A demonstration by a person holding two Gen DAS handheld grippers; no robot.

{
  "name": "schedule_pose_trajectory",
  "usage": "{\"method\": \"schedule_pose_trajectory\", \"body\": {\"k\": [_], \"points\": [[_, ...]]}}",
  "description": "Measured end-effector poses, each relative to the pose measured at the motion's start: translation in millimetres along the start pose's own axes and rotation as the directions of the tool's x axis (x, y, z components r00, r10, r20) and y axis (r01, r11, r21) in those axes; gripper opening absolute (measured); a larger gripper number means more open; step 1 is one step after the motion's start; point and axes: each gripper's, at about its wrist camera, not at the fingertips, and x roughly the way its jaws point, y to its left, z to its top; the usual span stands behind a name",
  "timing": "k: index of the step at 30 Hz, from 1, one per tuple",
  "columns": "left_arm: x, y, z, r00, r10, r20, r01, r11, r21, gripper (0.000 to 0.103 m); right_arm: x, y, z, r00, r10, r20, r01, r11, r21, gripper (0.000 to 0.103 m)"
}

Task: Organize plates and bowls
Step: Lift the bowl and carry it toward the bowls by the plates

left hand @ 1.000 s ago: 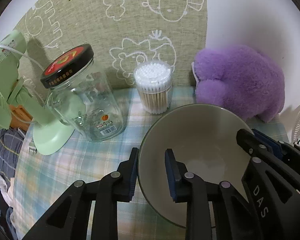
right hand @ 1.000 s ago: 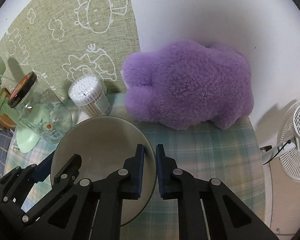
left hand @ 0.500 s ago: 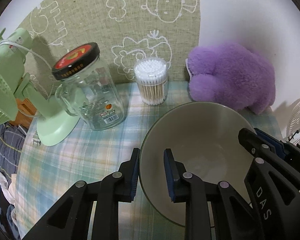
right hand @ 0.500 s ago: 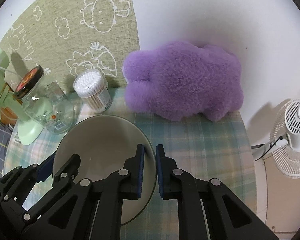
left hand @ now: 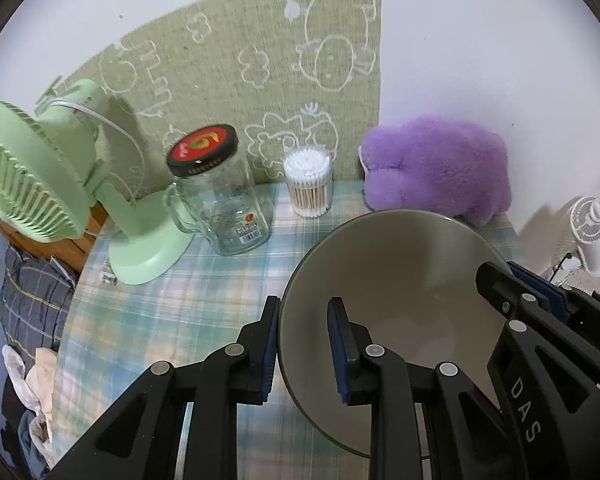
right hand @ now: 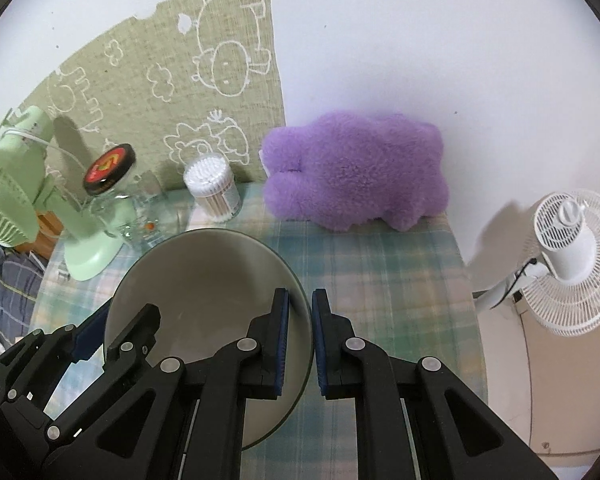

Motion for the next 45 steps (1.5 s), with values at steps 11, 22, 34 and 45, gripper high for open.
{"method": "schedule_pose_trajectory", "body": {"k": [11, 22, 34, 45], "points": [[-55.8, 23.0, -27.3, 0.999, -0.011, 0.044, 0.012, 1.000, -0.025, 0.022, -61.6, 20.2, -23.0, 0.999, -0.008, 0.052, 0.009, 1.000, -0.026, 0.015], [-103.1, 55.6, -67.9, 0.997, -0.033, 0.072, 0.035, 0.999, -0.016, 0.022, -117.8, 54.9, -64.6, 0.995, -0.032, 0.094, 0.036, 0.998, -0.043, 0.015], [-138.5, 102.8, -129.5, 0.996, -0.045, 0.071, 0.046, 0.999, -0.013, 0.022, -159.9, 105.1, -127.9, 0.996, -0.046, 0.082, 0.050, 0.997, -0.052, 0.015], [-151.8, 138.1, -185.3, 0.997, -0.061, 0.047, 0.062, 0.998, -0.011, 0.022, -180.5, 144.5, -184.6, 0.997, -0.053, 0.056, 0.057, 0.996, -0.068, 0.015]]}}
